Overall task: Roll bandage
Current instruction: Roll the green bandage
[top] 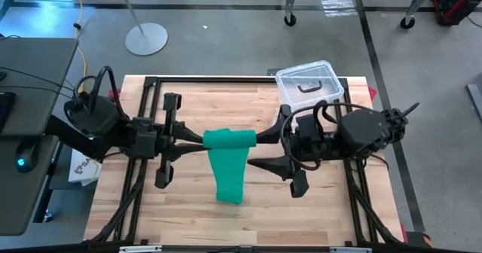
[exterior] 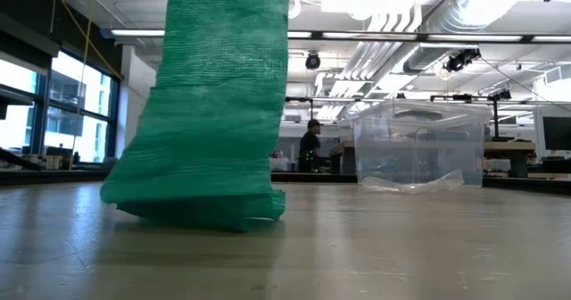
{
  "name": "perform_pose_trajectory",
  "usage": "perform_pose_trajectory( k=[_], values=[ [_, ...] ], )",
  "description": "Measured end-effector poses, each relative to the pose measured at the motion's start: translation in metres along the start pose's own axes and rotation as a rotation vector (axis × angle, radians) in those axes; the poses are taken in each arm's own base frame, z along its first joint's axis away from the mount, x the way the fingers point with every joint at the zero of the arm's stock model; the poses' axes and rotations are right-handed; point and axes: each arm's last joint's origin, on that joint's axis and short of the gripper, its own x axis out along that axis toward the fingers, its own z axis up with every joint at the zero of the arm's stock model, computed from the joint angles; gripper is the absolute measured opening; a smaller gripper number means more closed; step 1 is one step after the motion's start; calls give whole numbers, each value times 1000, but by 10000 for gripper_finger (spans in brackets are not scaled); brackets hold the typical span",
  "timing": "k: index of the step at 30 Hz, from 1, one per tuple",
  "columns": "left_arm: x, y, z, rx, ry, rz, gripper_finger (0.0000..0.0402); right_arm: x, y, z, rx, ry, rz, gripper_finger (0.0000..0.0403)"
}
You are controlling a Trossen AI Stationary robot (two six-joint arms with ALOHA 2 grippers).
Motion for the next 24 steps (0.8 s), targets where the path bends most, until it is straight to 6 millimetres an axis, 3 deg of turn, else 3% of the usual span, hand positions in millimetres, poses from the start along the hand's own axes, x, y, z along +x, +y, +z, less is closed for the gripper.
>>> perform_pose_trajectory(
  k=[5,11,24],
  values=[
    [1,-1,0,2,1,-5,9,1,-1,-1,-10,1,-27,163],
    [1,-2,-1,-113,1,-14,32,1,-2,-2,-65,8,-57,23],
    [-17,10,-9,-697,82,-64,153,-6,14,-10,-618,79,-171,5]
  ],
)
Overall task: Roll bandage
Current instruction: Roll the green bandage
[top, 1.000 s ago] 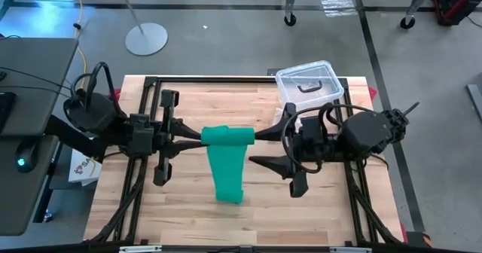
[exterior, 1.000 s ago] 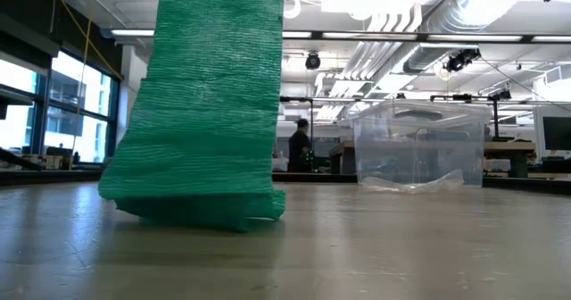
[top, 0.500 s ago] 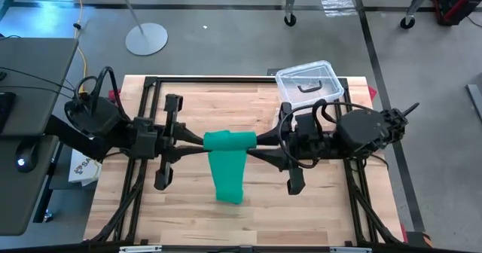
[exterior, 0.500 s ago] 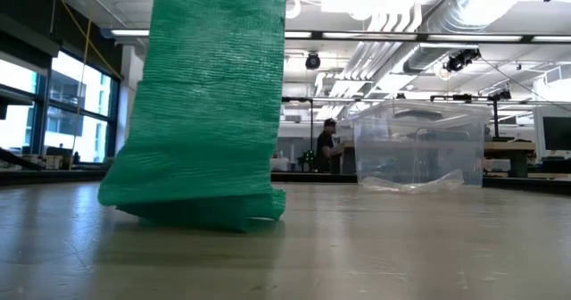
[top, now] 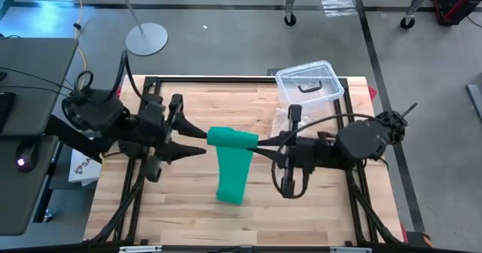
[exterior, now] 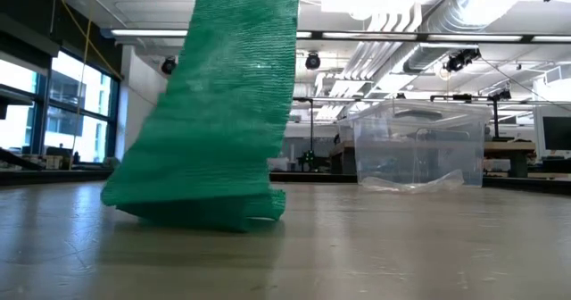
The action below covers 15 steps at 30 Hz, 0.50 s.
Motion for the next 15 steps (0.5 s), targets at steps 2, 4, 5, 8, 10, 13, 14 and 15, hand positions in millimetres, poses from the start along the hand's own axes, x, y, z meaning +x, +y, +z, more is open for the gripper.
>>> perform_pose_trajectory(
  k=[2,4,5,8,10,13,14,15],
  values=[
    [-3,2,1,-134,0,0,158,-3,1,1,-74,15,-24,4],
    [-2,3,2,-249,-5,5,158,-5,2,2,-142,25,-41,4],
    [-2,4,2,-293,-6,9,158,-6,3,2,-173,24,-39,4],
    [2,6,1,-383,-9,21,157,-8,6,3,-266,25,-27,2],
    [3,8,2,-425,-19,28,157,-9,7,4,-313,23,-23,2],
    [5,11,5,-459,-48,36,157,-9,8,2,-359,34,-11,2],
    [5,12,7,-465,-64,32,157,-9,8,1,-362,39,-6,2],
    [5,12,9,-470,-77,27,157,-9,8,0,-361,46,-2,2]
  ],
)
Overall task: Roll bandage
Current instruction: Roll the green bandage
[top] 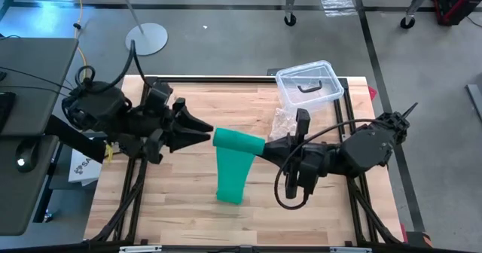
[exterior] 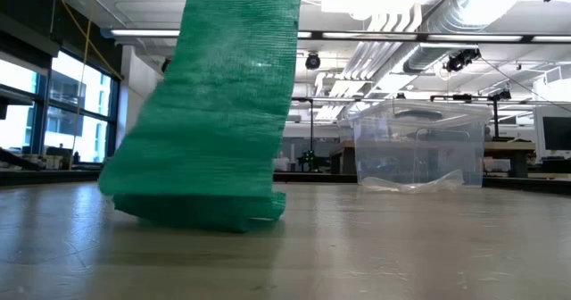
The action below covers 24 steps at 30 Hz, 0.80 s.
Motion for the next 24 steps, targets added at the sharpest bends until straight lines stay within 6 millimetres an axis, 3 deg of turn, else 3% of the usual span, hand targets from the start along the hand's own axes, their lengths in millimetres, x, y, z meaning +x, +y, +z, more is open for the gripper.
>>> perform_pose_trajectory(
  k=[6,12,24],
  values=[
    [2,1,6,-74,2,-62,156,-1,2,0,-3,7,13,1],
    [8,4,-2,-133,76,-49,156,-1,2,-1,-3,22,-3,1],
    [25,8,-3,-134,55,-27,156,-1,2,-1,36,25,-2,1]
  ],
)
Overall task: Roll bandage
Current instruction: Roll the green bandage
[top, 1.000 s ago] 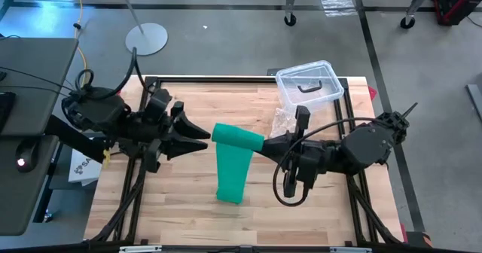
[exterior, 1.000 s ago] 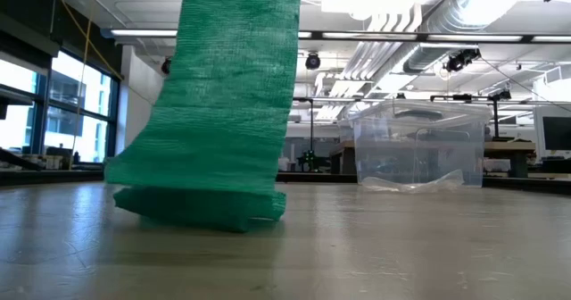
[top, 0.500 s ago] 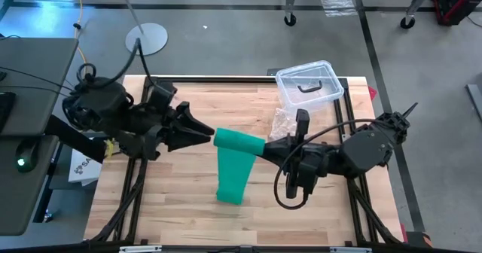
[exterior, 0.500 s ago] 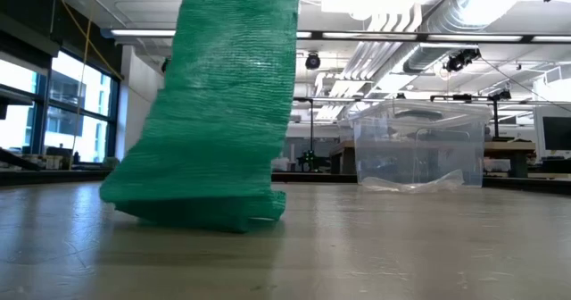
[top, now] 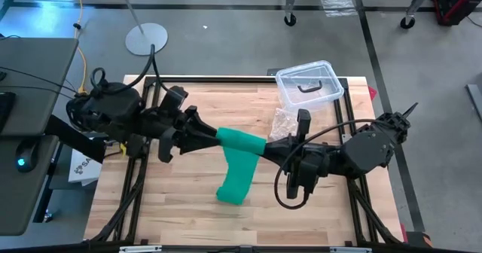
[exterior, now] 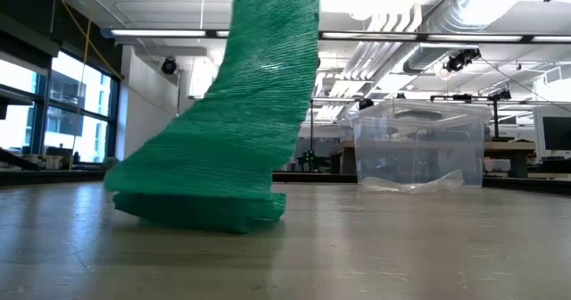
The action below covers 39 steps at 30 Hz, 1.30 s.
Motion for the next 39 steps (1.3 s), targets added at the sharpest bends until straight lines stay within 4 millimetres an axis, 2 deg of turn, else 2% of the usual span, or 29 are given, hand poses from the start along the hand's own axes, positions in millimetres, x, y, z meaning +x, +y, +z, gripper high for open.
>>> perform_pose_trajectory(
  k=[8,13,18,27,30,36,39],
  values=[
    [14,8,1,9,20,2,151,0,0,0,47,-2,0,1],
    [20,11,0,84,33,9,98,0,0,0,60,-3,3,3],
    [17,10,3,234,21,-11,17,0,0,0,169,2,-1,16],
    [10,9,5,544,18,-10,6,2,2,-5,406,36,12,33],
    [8,8,5,668,20,-9,6,3,2,-6,512,45,12,66],
    [4,7,0,902,36,25,6,2,-2,-10,701,41,103,168],
    [1,6,-2,1010,47,52,6,-1,-7,-12,815,50,126,203]
  ],
)
